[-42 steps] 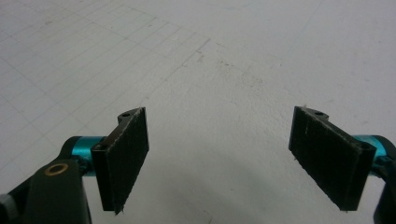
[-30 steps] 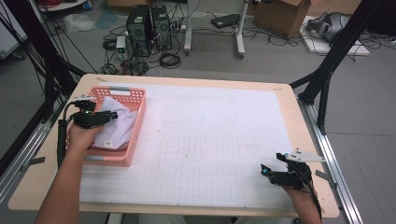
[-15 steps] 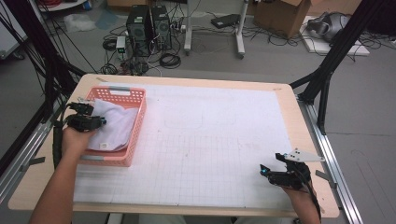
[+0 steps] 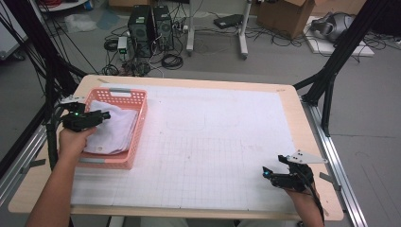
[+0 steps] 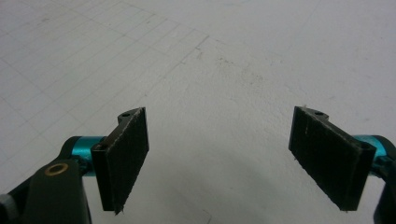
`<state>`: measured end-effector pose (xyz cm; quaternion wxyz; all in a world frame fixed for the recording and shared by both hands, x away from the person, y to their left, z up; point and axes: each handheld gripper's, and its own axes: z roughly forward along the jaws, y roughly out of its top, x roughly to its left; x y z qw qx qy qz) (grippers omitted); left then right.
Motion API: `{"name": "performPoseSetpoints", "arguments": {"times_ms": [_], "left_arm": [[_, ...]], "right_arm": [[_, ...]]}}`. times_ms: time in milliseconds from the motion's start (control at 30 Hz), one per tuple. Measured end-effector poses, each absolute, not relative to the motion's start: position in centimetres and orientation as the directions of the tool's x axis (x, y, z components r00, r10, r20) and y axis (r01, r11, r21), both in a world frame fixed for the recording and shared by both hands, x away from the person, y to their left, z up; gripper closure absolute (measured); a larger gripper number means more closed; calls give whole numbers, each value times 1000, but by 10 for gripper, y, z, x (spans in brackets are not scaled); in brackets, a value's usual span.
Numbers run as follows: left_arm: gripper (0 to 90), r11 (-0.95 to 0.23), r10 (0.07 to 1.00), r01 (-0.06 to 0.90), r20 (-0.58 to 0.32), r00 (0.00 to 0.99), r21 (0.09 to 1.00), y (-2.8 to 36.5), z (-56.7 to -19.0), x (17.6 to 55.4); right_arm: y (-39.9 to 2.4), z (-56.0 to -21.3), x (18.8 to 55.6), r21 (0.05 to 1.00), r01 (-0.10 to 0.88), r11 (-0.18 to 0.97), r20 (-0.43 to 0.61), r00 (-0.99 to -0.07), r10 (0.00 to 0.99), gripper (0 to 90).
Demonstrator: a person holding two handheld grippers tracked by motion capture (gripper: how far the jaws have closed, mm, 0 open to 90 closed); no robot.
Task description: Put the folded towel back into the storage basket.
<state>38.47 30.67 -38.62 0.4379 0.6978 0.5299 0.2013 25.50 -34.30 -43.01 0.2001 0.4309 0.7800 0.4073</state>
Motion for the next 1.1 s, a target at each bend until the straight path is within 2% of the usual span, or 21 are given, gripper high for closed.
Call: {"name": "performPoseSetpoints", "arguments": {"times_ms": [67, 133, 333, 400, 500, 533, 567, 600, 700, 800, 867, 900, 1100], "left_arm": [[598, -139, 892, 588, -158, 424, 797, 297, -394, 389], [603, -224, 912, 631, -69, 405, 743, 288, -402, 392], [635, -277, 940, 642, 62, 337, 715, 275, -409, 398], [635, -268, 948, 645, 75, 310, 716, 274, -409, 398], [604, -231, 948, 633, 24, 318, 739, 277, -407, 398], [554, -231, 948, 633, 24, 318, 739, 277, -407, 398], [485, -145, 950, 622, -68, 305, 770, 283, -401, 396], [424, -95, 949, 603, -111, 295, 792, 286, -397, 394], [400, 24, 933, 477, -192, 306, 879, 296, -382, 383], [301, 112, 916, 368, -239, 321, 923, 302, -368, 372], [173, 109, 924, 306, -210, 319, 946, 302, -362, 363], [150, 104, 919, 284, -201, 338, 953, 301, -359, 359], [155, 76, 899, 186, -148, 411, 980, 288, -354, 334]], "right_arm": [[-343, -430, 255, 807, 510, 298, 39, -549, 835, 188], [-343, -430, 255, 806, 510, 299, 37, -549, 835, 188], [-344, -431, 255, 806, 511, 299, 38, -549, 835, 188], [-344, -431, 254, 807, 508, 302, 35, -551, 833, 188], [-345, -430, 253, 806, 508, 304, 32, -550, 835, 188], [-346, -430, 253, 808, 504, 304, 29, -550, 835, 188], [-347, -430, 253, 808, 507, 301, 32, -548, 836, 188], [-347, -430, 253, 812, 502, 298, 32, -548, 836, 188], [-347, -429, 254, 812, 506, 291, 40, -546, 837, 188], [-345, -429, 254, 819, 498, 285, 45, -550, 834, 188], [-345, -428, 253, 825, 490, 283, 41, -551, 834, 188], [-345, -427, 253, 826, 490, 278, 44, -548, 835, 188], [-345, -425, 252, 839, 476, 264, 48, -547, 836, 188]]}}
